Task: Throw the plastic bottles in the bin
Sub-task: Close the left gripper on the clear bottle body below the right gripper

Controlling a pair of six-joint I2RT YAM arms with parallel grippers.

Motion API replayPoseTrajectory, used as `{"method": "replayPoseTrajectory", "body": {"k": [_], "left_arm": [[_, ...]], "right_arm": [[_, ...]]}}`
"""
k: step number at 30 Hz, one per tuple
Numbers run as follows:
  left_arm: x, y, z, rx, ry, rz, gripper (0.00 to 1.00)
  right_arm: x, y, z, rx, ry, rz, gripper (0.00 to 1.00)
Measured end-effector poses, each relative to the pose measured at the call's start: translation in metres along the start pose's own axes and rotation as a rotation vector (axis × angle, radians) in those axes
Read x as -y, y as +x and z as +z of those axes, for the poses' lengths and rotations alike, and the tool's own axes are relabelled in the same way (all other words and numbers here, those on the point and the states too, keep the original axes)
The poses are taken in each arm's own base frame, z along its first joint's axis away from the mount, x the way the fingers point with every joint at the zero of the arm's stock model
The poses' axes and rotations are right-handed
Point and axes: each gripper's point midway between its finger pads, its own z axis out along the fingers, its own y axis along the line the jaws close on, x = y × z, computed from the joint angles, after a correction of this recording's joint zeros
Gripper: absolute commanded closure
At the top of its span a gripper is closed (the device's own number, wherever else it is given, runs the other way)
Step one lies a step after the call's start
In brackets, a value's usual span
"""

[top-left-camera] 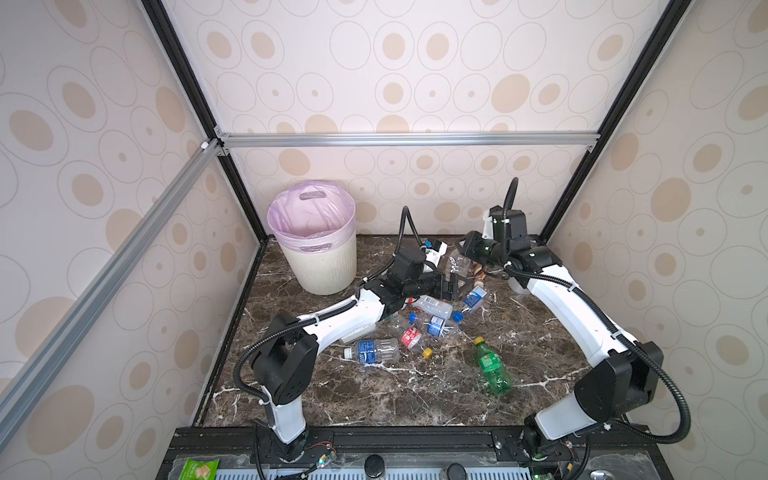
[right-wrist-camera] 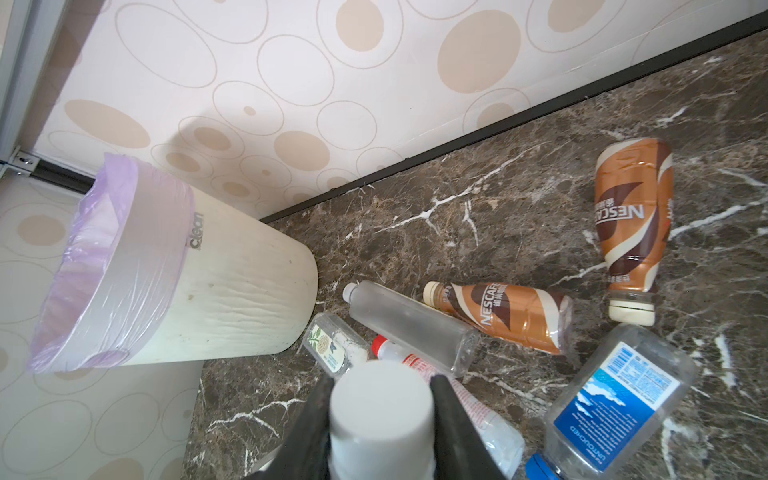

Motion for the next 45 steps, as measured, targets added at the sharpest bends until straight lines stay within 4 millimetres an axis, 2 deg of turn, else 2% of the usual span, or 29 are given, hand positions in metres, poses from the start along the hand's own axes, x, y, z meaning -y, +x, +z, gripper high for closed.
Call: {"method": "replayPoseTrajectory", "body": {"k": [7, 11, 18, 29, 36, 41, 45], "left_arm": [[0.0, 0.005, 0.003, -0.015, 0.009, -0.01, 0.26], [0.002, 0.005, 0.004, -0.015, 0.013, -0.011, 0.34], [0.003, 0.005, 0.004, -0.014, 0.017, -0.01, 0.5], [0.003, 0.003, 0.004, -0.009, 0.012, -0.012, 0.61], [0.001, 0.005, 0.004, -0.016, 0.002, -0.01, 0.63], [-0.005, 0.009, 0.004, -0.028, -0.031, -0.004, 0.63], [-0.01, 0.008, 0.002, -0.039, -0.068, 0.011, 0.63]], "right_arm": [[-0.005, -0.004, -0.002, 0.021, -0.016, 0.006, 0.79], [-0.007, -0.004, -0.002, 0.022, -0.017, 0.009, 0.78], [-0.008, -0.004, -0.002, 0.024, -0.02, 0.014, 0.73], [-0.01, -0.007, -0.007, 0.038, -0.022, 0.012, 0.57], [-0.01, -0.008, -0.009, 0.045, -0.023, 0.007, 0.49], [-0.013, -0.013, -0.017, 0.067, -0.026, -0.009, 0.32], [-0.015, -0.019, -0.031, 0.096, -0.03, -0.027, 0.2]]}}
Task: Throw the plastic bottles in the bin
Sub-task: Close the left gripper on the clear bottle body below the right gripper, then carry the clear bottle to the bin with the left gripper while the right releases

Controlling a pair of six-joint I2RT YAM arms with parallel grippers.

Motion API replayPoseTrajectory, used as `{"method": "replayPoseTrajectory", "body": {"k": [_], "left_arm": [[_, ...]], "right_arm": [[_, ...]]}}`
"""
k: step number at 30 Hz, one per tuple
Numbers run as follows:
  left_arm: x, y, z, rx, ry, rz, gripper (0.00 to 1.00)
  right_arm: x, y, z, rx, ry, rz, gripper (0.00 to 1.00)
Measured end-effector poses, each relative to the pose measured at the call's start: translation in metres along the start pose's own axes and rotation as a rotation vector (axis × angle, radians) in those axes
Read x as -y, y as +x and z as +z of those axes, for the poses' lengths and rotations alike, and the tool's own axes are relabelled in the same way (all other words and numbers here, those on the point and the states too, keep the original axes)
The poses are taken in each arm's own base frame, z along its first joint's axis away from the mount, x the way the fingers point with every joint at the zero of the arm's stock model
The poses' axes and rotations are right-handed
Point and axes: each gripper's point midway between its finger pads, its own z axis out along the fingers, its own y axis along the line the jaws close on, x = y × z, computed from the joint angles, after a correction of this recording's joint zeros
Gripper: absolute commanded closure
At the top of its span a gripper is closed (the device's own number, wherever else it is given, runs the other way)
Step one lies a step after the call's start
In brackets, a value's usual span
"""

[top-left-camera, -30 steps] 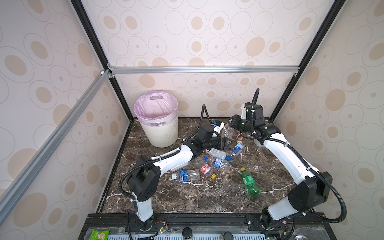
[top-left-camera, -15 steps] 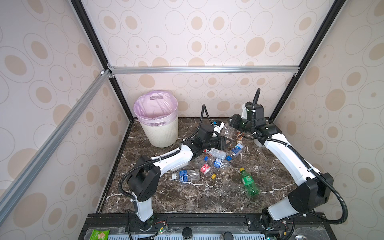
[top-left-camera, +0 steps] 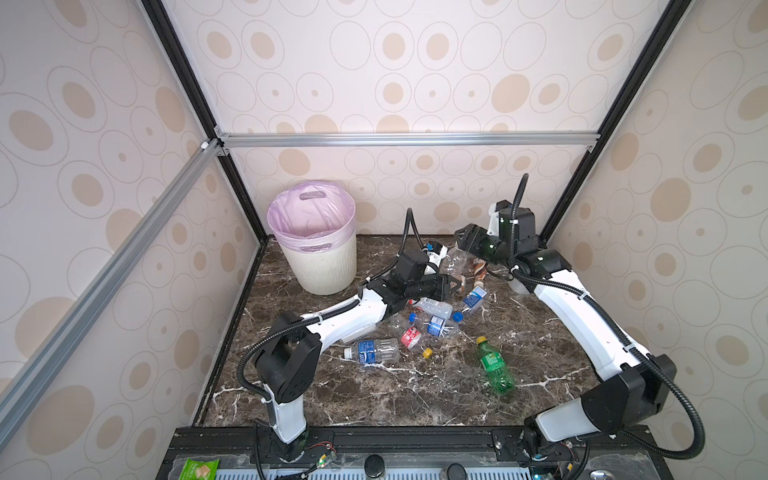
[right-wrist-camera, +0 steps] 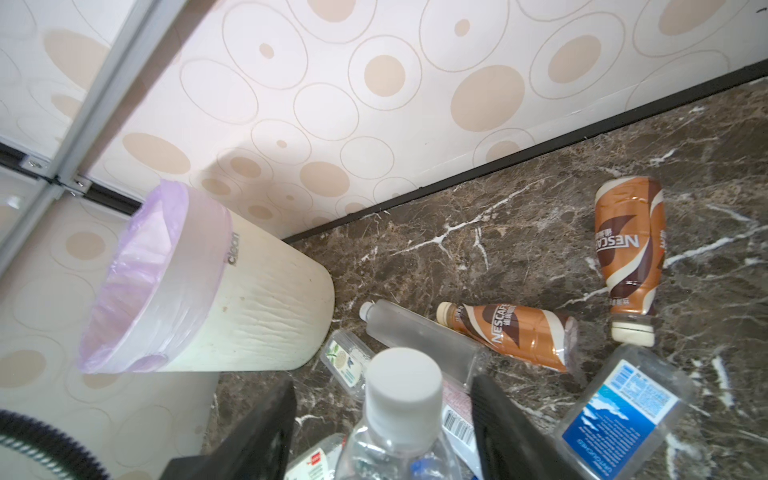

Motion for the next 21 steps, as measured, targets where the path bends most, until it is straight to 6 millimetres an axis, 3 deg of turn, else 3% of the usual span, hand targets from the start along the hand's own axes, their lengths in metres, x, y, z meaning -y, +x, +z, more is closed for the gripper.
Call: {"method": "replayPoseTrajectory", "body": {"k": [5, 11, 17, 21], "left_arm": [[-0.011, -0.011, -0.006, 0.003, -0.061, 0.02, 0.62], [-0.039, -0.041, -0.029, 0.02, -0.169, 0.025, 0.62], [-0.075, -0.108, -0.088, 0.134, -0.29, 0.014, 0.62], [-0.088, -0.155, -0.128, 0.223, -0.361, 0.025, 0.62]], "right_arm": [[-0.002, -0.007, -0.013, 0.017, 0.002, -0.035, 0.0], [-0.016, -0.019, -0.025, 0.029, -0.031, -0.079, 0.0], [-0.042, -0.017, -0.027, 0.017, -0.127, -0.142, 0.0], [-0.083, -0.011, -0.03, 0.022, -0.224, -0.255, 0.0]]}}
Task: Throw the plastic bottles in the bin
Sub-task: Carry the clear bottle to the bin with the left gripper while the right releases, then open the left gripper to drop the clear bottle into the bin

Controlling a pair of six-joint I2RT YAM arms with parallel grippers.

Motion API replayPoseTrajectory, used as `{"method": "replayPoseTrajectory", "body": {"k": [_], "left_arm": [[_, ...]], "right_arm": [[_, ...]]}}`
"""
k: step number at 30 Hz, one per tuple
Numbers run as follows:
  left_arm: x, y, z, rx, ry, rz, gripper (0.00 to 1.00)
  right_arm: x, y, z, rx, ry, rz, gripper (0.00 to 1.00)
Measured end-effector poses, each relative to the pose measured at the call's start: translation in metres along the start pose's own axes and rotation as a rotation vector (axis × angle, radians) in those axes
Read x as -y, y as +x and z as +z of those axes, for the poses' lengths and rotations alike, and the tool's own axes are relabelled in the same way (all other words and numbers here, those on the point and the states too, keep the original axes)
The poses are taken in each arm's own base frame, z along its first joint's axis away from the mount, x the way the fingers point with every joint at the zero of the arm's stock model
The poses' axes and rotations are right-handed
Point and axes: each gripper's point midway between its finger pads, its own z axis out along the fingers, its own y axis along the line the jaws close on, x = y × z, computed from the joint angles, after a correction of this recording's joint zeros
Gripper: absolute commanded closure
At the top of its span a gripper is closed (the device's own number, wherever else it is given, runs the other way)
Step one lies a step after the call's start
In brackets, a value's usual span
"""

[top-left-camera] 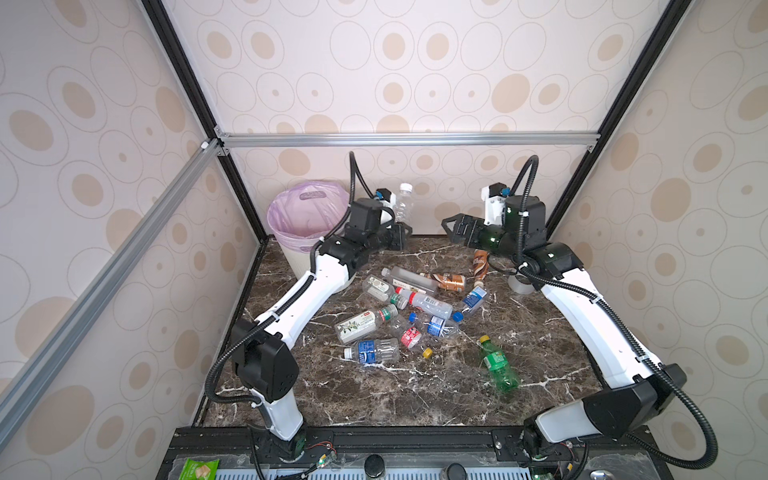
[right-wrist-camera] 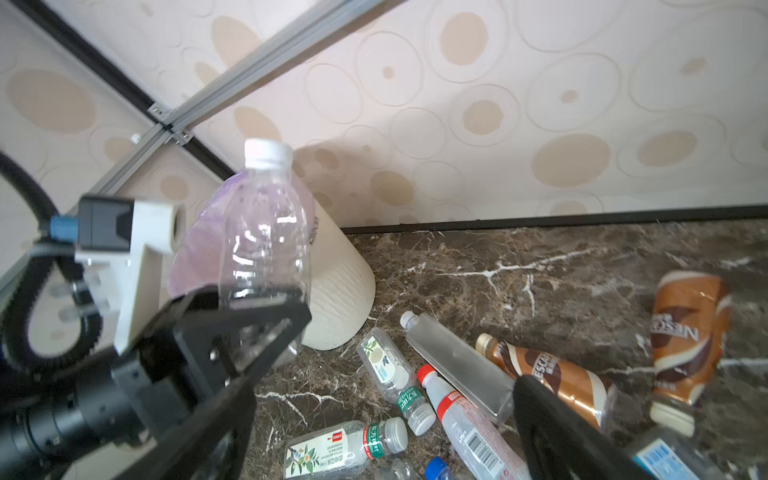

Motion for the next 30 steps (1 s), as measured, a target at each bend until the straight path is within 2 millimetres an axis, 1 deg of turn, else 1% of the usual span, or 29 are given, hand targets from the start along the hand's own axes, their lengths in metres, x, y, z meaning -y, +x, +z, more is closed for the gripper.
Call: {"method": "replayPoseTrajectory", "body": {"k": [4, 7, 10, 13, 16, 19, 22, 24, 26, 29, 30], "left_arm": [[-0.007, -0.038, -0.024, 0.061, -0.049, 0.022, 0.61], [-0.012, -0.063, -0.041, 0.12, -0.096, 0.048, 0.61], [-0.021, -0.077, -0.059, 0.166, -0.155, 0.075, 0.61], [-0.032, -0.093, -0.079, 0.225, -0.23, 0.103, 0.59], [-0.041, -0.114, -0.101, 0.297, -0.299, 0.137, 0.59], [-0.043, -0.142, -0.126, 0.389, -0.357, 0.172, 0.59], [-0.042, -0.166, -0.153, 0.483, -0.404, 0.209, 0.58], [-0.038, -0.179, -0.174, 0.546, -0.428, 0.23, 0.58], [-0.033, -0.194, -0.199, 0.623, -0.448, 0.246, 0.59], [-0.029, -0.21, -0.231, 0.715, -0.473, 0.251, 0.59], [-0.03, -0.213, -0.238, 0.734, -0.48, 0.249, 0.58]], "right_arm": [[-0.044, -0.001, 0.0, 0.016, -0.112, -0.117, 0.0], [-0.071, 0.0, 0.0, 0.032, -0.192, -0.192, 0.0], [-0.091, 0.001, 0.003, 0.052, -0.25, -0.266, 0.0], [-0.105, 0.0, 0.007, 0.065, -0.288, -0.31, 0.0], [-0.114, -0.009, 0.009, 0.09, -0.305, -0.336, 0.0], [-0.118, -0.018, 0.009, 0.111, -0.309, -0.351, 0.0], [-0.12, -0.023, 0.007, 0.125, -0.313, -0.361, 0.0], [-0.121, -0.025, 0.007, 0.13, -0.31, -0.362, 0.0], [-0.12, -0.025, 0.008, 0.129, -0.307, -0.364, 0.0], [-0.118, -0.024, 0.013, 0.123, -0.296, -0.362, 0.0], [-0.117, -0.023, 0.015, 0.121, -0.291, -0.361, 0.0]]}}
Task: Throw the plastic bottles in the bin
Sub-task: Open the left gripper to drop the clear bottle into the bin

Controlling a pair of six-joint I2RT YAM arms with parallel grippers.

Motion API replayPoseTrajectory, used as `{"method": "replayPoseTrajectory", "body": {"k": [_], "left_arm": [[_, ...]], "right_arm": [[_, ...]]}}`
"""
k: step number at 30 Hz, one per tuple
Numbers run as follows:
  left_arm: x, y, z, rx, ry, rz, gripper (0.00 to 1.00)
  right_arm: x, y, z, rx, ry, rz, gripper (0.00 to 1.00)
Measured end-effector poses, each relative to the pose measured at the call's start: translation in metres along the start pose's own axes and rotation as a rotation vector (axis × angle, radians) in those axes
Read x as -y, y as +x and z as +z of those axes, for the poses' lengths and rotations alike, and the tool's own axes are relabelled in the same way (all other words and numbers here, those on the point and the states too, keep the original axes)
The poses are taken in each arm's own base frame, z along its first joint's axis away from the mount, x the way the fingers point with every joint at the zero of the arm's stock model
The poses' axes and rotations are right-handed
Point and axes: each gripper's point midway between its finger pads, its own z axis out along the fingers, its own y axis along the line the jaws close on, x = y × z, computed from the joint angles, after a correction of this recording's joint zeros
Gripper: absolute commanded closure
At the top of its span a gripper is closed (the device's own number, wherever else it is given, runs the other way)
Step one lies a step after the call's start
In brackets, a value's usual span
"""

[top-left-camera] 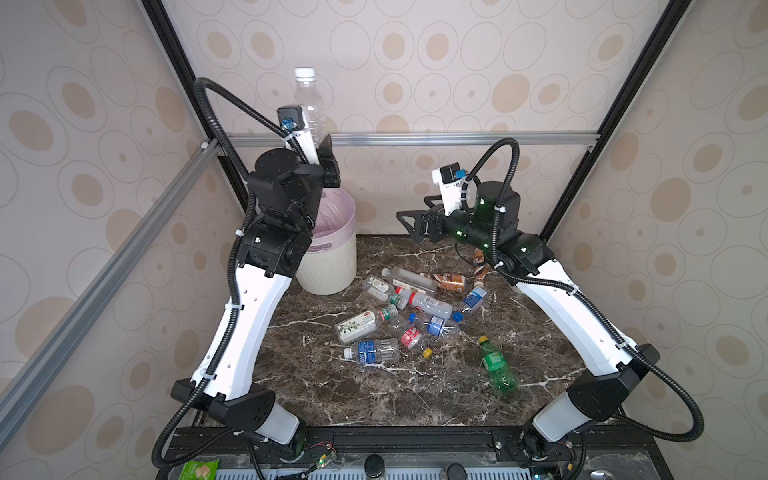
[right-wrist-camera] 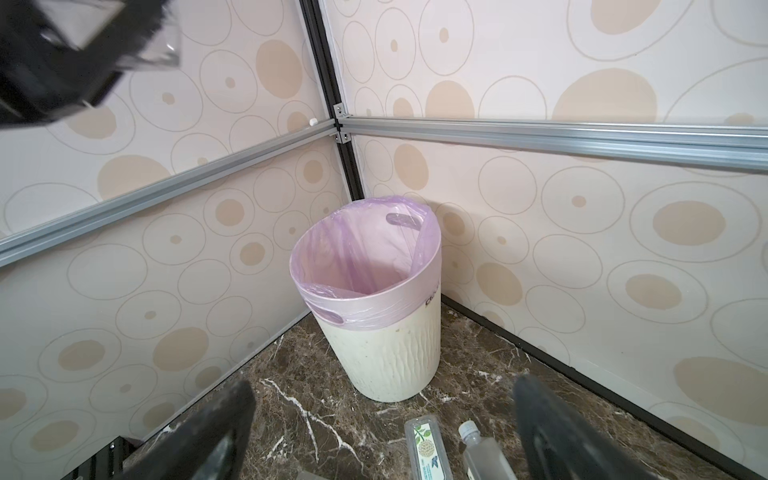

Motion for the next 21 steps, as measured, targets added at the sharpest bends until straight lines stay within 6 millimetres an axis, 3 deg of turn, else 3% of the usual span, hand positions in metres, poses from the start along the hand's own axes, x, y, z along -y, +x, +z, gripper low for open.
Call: {"method": "replayPoseTrajectory", "body": {"k": [2, 4, 5, 7, 8, 10, 13, 16, 21], "left_arm": [[-0.014, -0.001, -0.001, 0.015, -0.031, -0.001, 0.58], [-0.031, 0.016, 0.005, -0.019, -0.066, -0.006, 0.56], [-0.04, 0.031, 0.011, -0.049, -0.082, -0.013, 0.49], [-0.055, 0.073, 0.027, -0.149, -0.107, -0.018, 0.06], [-0.059, 0.094, 0.033, -0.199, -0.115, -0.018, 0.01], [-0.063, 0.143, 0.045, -0.326, -0.121, -0.017, 0.01], [-0.054, 0.184, 0.048, -0.447, -0.081, -0.018, 0.01], [-0.045, 0.179, 0.044, -0.466, -0.041, -0.036, 0.01], [-0.036, 0.12, 0.033, -0.347, 0.008, -0.079, 0.01]], "right_arm": [[0.003, 0.005, 0.005, -0.015, 0.01, 0.004, 0.0], [0.006, 0.011, 0.01, -0.035, 0.015, 0.01, 0.0], [0.007, 0.013, 0.012, -0.043, 0.018, 0.014, 0.0], [0.009, 0.02, 0.015, -0.064, 0.025, 0.022, 0.0], [0.01, 0.023, 0.017, -0.073, 0.027, 0.025, 0.0], [0.012, 0.027, 0.017, -0.089, 0.034, 0.03, 0.0], [0.013, 0.028, 0.017, -0.092, 0.04, 0.034, 0.0], [0.013, 0.028, 0.017, -0.091, 0.044, 0.044, 0.0], [0.014, 0.028, 0.017, -0.091, 0.045, 0.068, 0.0]]}}
